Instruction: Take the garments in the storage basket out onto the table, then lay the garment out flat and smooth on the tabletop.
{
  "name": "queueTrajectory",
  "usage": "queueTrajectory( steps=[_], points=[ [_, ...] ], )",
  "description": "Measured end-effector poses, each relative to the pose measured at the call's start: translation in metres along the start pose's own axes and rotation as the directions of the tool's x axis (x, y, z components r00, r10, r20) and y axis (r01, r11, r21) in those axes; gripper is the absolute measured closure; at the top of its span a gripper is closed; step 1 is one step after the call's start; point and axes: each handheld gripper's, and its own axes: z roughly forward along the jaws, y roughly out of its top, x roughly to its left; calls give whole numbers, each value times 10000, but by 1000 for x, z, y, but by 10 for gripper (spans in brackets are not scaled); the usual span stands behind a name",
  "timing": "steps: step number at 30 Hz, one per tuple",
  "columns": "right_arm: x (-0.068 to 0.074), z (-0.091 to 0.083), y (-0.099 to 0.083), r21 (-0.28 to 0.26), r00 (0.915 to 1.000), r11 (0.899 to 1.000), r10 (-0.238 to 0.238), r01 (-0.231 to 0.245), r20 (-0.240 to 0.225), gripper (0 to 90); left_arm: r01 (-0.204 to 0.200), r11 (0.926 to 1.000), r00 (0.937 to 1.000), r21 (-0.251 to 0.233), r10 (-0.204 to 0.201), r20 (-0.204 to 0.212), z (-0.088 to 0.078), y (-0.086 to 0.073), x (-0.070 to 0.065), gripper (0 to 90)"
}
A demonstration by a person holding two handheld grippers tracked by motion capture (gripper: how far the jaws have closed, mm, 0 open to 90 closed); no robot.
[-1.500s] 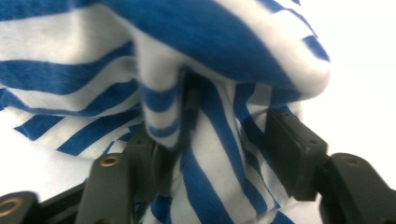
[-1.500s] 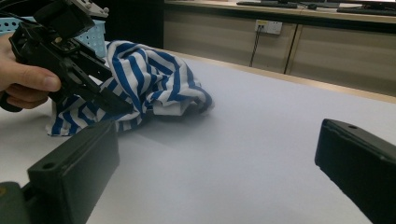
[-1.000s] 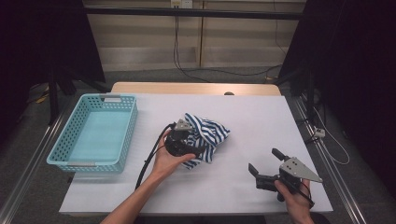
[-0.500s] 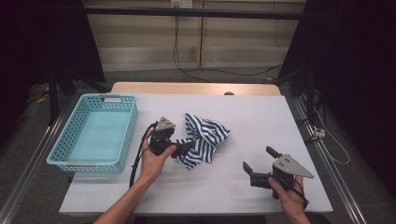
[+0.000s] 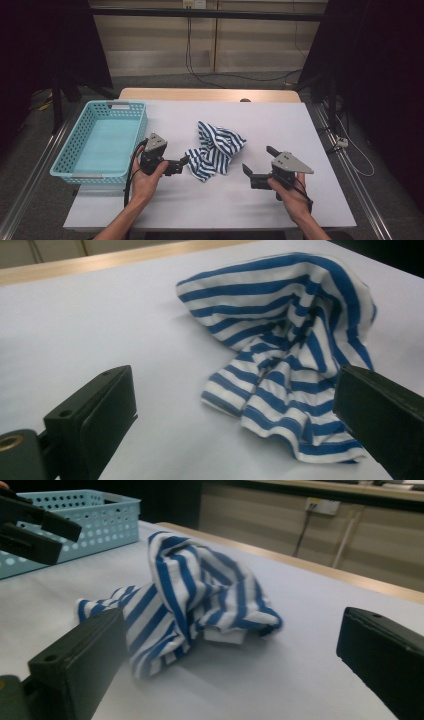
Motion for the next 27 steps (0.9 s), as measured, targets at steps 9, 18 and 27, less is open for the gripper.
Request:
queueTrajectory(
  steps=[9, 18, 27],
  points=[
    [0, 38, 12, 808, 9993, 9966, 192, -166, -317, 24, -393, 9984, 9989, 403, 402, -230, 13, 1, 7, 48],
    [-12, 59, 18, 1453, 9965, 9891, 364, -252, -753, 180, -488, 9967, 9981, 642, 463, 396, 32, 6, 3, 63],
    [-19, 70, 11, 2039, 9908, 9770, 855, -627, -1048, 297, -760, 9923, 9949, 981, 689, 735, 49, 11, -7, 62]
  ],
)
